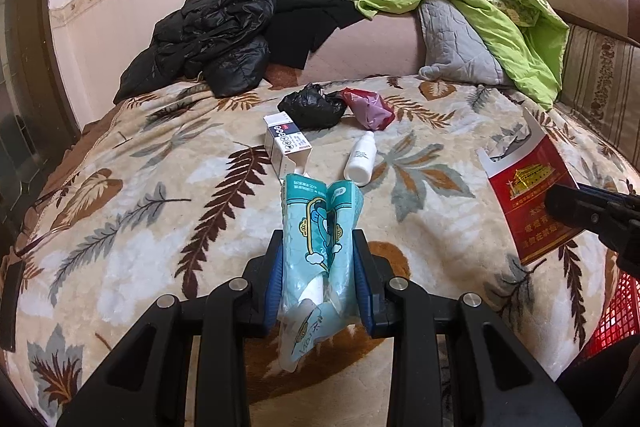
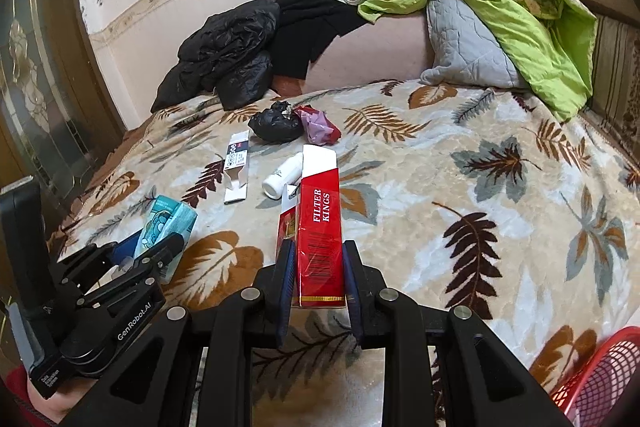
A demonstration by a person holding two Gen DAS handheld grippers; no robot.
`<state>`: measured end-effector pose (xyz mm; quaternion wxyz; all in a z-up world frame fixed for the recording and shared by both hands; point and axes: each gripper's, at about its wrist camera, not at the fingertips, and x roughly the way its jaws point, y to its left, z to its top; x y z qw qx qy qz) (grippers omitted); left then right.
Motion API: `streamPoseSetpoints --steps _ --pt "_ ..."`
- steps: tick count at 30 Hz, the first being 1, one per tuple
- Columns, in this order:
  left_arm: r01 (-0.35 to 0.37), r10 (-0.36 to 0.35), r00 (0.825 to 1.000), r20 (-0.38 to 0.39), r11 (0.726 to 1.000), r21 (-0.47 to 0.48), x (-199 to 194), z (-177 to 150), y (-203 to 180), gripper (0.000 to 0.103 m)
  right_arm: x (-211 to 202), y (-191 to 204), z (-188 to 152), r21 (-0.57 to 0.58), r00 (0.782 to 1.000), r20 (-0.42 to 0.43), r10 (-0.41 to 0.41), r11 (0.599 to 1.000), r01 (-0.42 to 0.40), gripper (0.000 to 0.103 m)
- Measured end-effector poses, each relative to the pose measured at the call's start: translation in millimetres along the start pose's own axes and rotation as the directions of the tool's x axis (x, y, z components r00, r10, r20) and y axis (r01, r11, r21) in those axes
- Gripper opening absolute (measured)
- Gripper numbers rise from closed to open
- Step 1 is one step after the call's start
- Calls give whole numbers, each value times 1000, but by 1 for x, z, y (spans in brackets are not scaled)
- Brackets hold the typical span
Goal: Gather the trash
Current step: 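Lift and carry the tissue pack and cigarette pack with both tools to the basket, then open both tools to drop the tissue pack and cigarette pack into the basket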
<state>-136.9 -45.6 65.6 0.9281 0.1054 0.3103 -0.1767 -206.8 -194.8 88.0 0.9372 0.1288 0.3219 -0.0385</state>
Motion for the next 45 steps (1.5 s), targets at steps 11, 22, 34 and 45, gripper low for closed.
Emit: streamPoseSetpoints --steps 11,22,34,45 --pt "79 -79 997 -1 996 28 -3 -1 -11 30 -4 -6 1 49 1000 16 23 999 -23 25" --pt "334 -334 942 -16 938 97 -46 9 -67 30 -84 -50 -10 134 996 87 -22 991 10 25" --pt "619 -609 783 -126 746 244 -101 18 -202 31 -210 -173 -72 345 954 84 -286 907 242 25" --pt "754 -696 656 -291 594 280 -116 6 -300 48 -231 -229 -108 462 921 -17 -389 813 353 33"
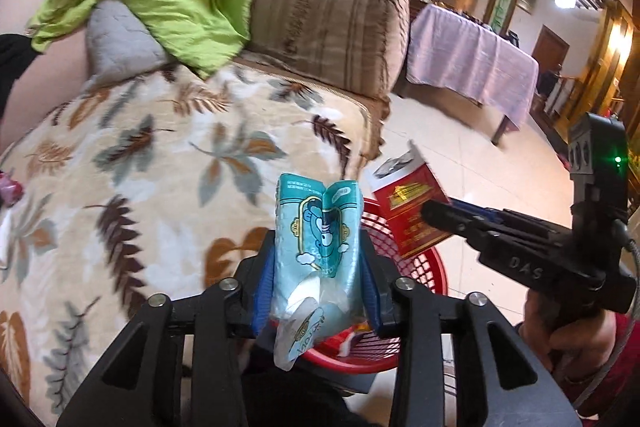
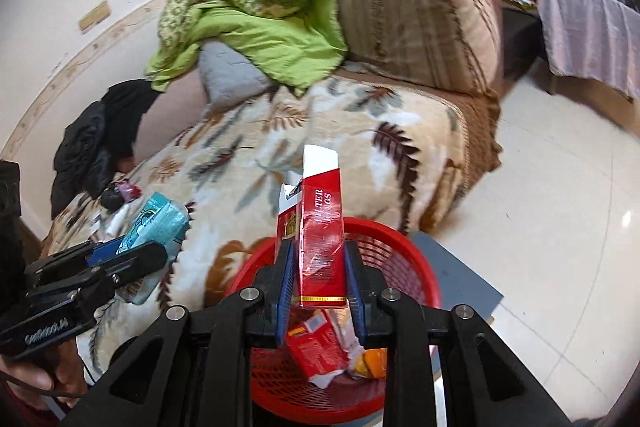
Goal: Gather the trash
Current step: 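Open both tools to drop the tissue pack and cigarette pack into the basket, then move both tools back over the remaining trash on the bed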
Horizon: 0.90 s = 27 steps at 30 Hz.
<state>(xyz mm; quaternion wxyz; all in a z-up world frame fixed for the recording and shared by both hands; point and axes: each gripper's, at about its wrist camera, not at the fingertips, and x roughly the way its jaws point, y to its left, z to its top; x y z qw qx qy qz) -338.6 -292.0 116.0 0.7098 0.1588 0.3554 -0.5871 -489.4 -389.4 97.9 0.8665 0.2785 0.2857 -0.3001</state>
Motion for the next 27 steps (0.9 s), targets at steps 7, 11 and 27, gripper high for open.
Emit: streamPoseSetpoints --steps 7,11,27 --pt "-8 8 1000 0 1000 -19 -3 -4 7 61 -2 -4 3 8 1000 11 -22 1000 22 54" --pt "-45 46 999 20 996 -78 -18 -6 31 63 3 18 9 -9 999 1 39 999 -39 54" --pt "-454 527 850 5 736 -502 -127 -80 259 64 82 207 10 -214 932 -232 278 920 -327 54"
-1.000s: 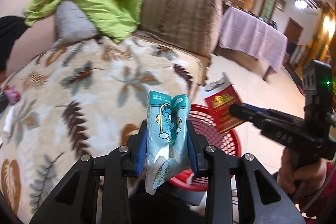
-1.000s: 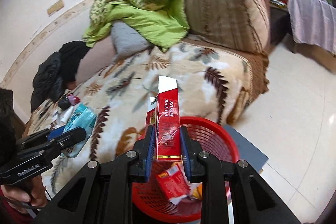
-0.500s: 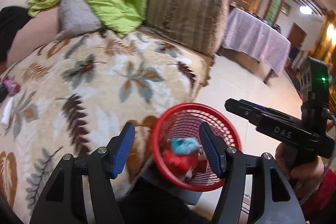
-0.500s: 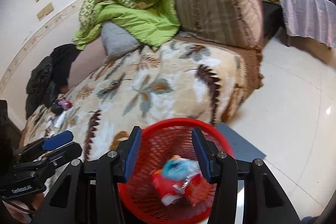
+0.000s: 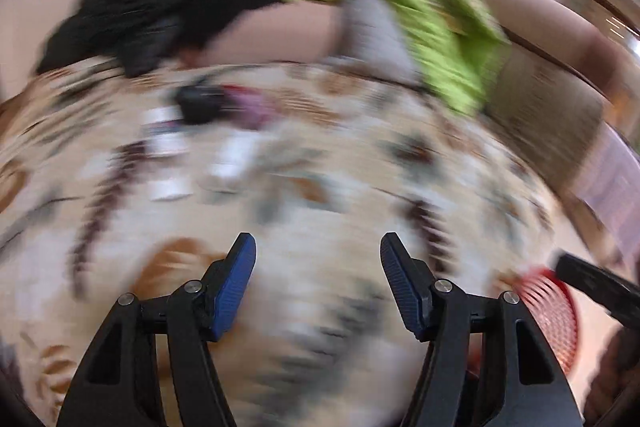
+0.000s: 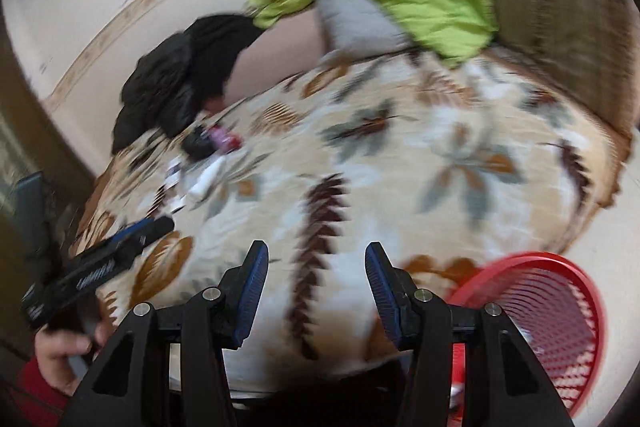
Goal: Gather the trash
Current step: 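Move both tools back over the remaining trash on the bed, then grasp the white medicine box with the left tool while the right tool grasps the white spray bottle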
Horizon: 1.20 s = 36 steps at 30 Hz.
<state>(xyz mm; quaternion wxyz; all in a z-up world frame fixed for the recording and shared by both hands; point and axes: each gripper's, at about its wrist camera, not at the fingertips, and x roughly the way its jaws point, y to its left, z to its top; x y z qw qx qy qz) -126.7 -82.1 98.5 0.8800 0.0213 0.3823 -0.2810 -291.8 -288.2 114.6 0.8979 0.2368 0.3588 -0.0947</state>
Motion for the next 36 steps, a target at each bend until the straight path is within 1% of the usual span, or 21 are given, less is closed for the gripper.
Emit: streamPoseSetpoints --steps 1,2,4,6,8,9,12,14,16,17,19,21,22,23,24,26,27,29,32,34,36 --pt "-50 50 999 16 998 -42 4 2 23 64 12 10 5 -4 1000 -17 17 1000 -17 54" --pt "-82 85 996 28 994 -71 7 3 40 64 21 16 8 -7 999 -28 27 1000 -27 54" --pt "-174 180 983 40 976 -127 15 5 78 64 46 37 17 -20 998 -57 36 999 -37 54" --pt "-228 234 972 13 957 -182 24 6 109 64 75 57 29 -18 995 -89 54 998 -56 54" --pt "-233 243 970 7 937 -262 26 11 134 64 102 75 40 -18 991 -119 66 997 -69 54" --pt "-238 252 968 16 931 -278 26 13 140 64 120 86 48 -14 989 -133 69 997 -71 54" --pt "-279 299 954 23 914 -295 28 20 152 64 158 113 64 -13 986 -151 73 997 -76 54" --pt "-275 296 955 18 907 -319 30 21 161 64 187 130 75 -14 984 -168 55 998 -58 54" --pt "-288 307 952 3 895 -342 33 19 167 64 215 145 84 -13 983 -175 49 999 -52 54" --pt "-288 305 952 -8 889 -357 34 18 171 64 226 150 87 -17 983 -178 42 999 -46 54" --pt "-272 289 957 -11 885 -377 35 17 176 64 250 157 94 -8 983 -186 3 1000 -5 54" --pt "-288 306 952 -11 882 -373 36 18 177 64 268 156 97 17 978 -207 -19 1000 23 54" --pt "-291 310 951 -9 882 -371 37 18 177 64 277 154 97 36 975 -223 -8 999 17 54" --pt "-292 311 950 -7 882 -369 37 19 177 64 283 154 96 47 972 -233 4 999 7 50" --pt "-292 310 951 -9 883 -367 39 19 177 64 288 154 95 46 969 -245 10 999 1 44" --pt "-292 308 951 -13 885 -364 41 20 176 64 296 155 88 30 962 -271 32 999 -25 39" --pt "-296 311 950 -15 885 -358 43 20 175 64 297 154 82 31 956 -288 56 998 -49 33" --pt "-301 315 949 -17 887 -350 45 21 173 64 289 154 78 5 960 -274 59 998 -60 32" --pt "-298 313 950 -10 893 -338 46 22 169 64 257 143 72 11 969 -233 79 997 -79 32" --pt "-299 316 949 2 899 -319 47 24 164 64 228 137 68 0 980 -182 78 997 -79 32" --pt "-296 316 948 18 905 -306 47 29 160 64 202 128 61 4 989 -132 62 998 -62 32"
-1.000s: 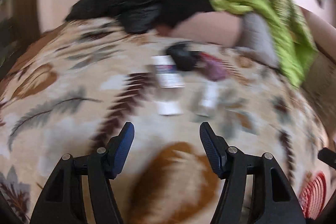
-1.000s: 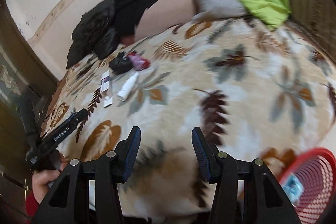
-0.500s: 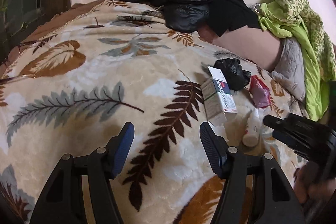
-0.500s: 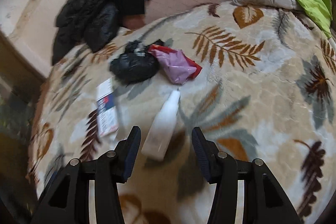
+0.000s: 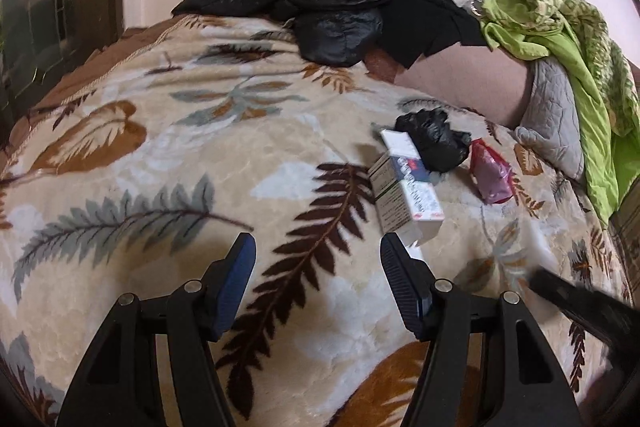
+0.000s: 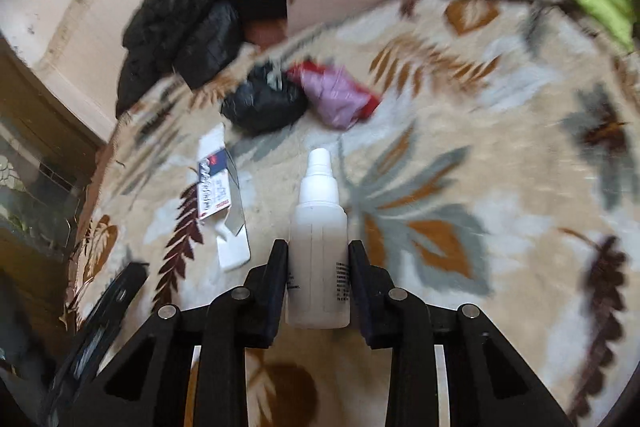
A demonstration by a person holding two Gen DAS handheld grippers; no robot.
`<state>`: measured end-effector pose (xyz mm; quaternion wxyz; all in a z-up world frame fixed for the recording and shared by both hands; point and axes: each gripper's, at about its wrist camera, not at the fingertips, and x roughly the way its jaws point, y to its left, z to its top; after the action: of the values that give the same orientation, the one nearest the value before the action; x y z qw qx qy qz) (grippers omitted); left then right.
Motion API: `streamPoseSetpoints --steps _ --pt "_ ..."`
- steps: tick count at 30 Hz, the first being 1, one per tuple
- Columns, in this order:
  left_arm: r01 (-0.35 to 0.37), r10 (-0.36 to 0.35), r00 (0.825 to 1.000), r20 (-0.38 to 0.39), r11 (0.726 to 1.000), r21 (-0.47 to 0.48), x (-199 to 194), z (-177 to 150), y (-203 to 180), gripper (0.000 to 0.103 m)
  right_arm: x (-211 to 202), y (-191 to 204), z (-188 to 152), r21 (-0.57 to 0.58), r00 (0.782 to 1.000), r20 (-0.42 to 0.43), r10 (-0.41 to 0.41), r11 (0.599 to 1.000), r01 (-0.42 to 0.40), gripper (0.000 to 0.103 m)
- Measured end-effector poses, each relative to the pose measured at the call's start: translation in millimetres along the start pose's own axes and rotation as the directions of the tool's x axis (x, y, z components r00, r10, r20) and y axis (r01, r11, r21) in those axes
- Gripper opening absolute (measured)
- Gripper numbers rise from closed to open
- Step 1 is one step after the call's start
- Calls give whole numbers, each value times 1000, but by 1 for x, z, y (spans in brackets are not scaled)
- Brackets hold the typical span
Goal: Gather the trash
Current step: 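Grasp the white medicine box with the left tool while the right tool grasps the white spray bottle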
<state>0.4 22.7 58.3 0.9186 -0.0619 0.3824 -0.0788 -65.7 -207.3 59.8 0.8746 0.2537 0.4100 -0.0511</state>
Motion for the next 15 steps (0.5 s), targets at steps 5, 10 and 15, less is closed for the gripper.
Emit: streamPoseSetpoints --steps 5,10,15 --pt "74 -75 997 -29 997 -37 10 11 -14 80 -12 -20 -8 42 998 45 -43 998 41 32" --pt "50 -49 996 -70 999 9 36 33 -48 80 -10 -37 6 93 993 89 -81 993 73 32" --pt "-45 61 987 -147 993 105 77 49 -81 80 -8 -35 11 68 990 107 -87 994 80 32"
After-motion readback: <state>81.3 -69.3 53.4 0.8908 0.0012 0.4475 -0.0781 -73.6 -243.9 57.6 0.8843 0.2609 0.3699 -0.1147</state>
